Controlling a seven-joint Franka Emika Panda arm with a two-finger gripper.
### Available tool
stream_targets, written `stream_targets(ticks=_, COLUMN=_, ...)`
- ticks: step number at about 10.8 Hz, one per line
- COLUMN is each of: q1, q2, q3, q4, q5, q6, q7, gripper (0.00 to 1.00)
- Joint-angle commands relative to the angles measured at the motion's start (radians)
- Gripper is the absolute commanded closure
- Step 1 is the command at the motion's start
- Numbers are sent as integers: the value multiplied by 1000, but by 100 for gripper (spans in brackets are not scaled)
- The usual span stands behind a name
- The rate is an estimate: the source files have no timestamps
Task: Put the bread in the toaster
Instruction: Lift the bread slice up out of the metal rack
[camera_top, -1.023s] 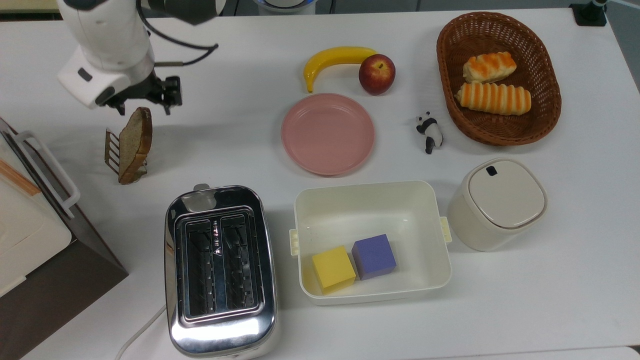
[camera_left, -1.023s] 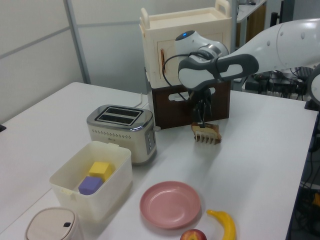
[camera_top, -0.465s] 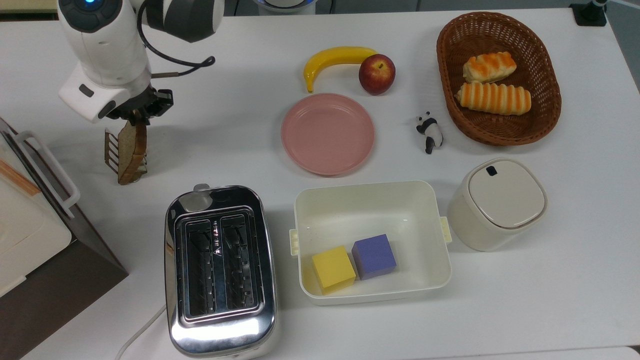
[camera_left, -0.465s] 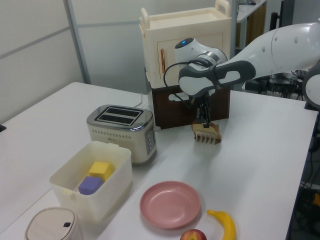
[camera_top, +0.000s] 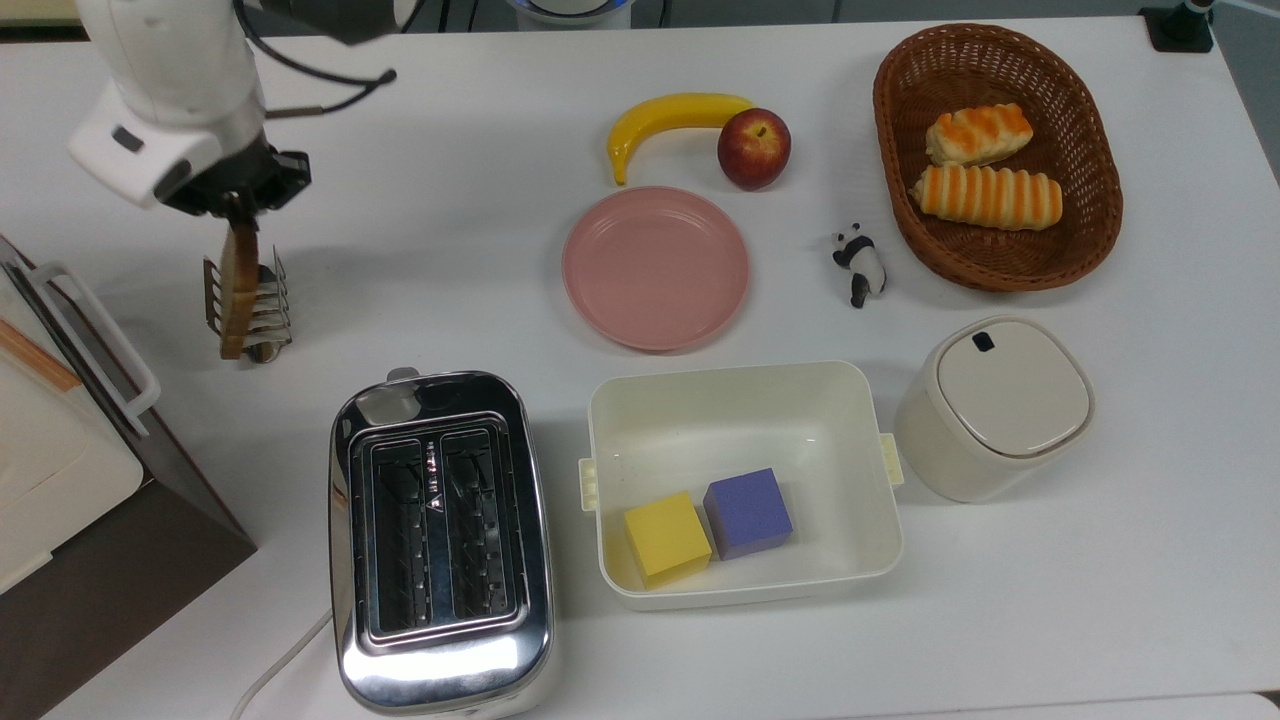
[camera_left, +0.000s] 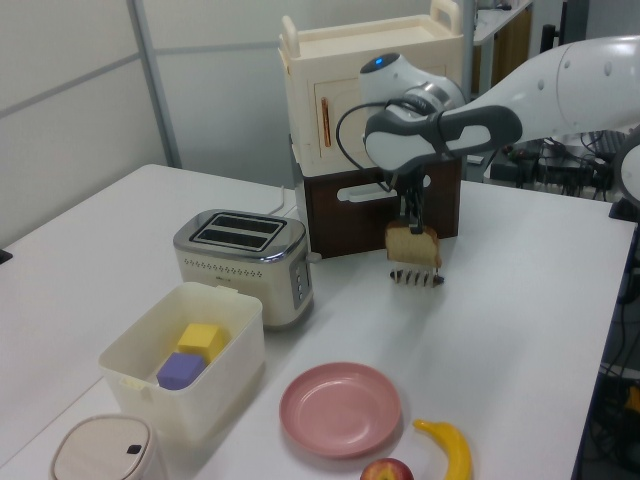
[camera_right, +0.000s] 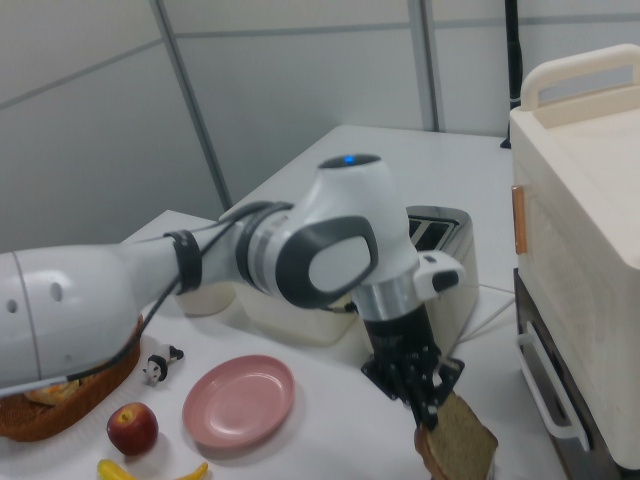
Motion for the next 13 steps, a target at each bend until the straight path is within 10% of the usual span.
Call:
stream_targets(ticks=1, q1=15, q2=-40, q3=11, q4=69, q5=15, q6=-78, q7=-21, gripper=98)
stream_targets(ticks=9, q1=66, q2=-132, q3=56, q4=242, q5=266, q6=-65, q7=-18, gripper=100)
stream_targets(ticks=13, q1=126, q2=-96, q3=57, q4=234, q5=334, q6=220, q7=-9, gripper=100)
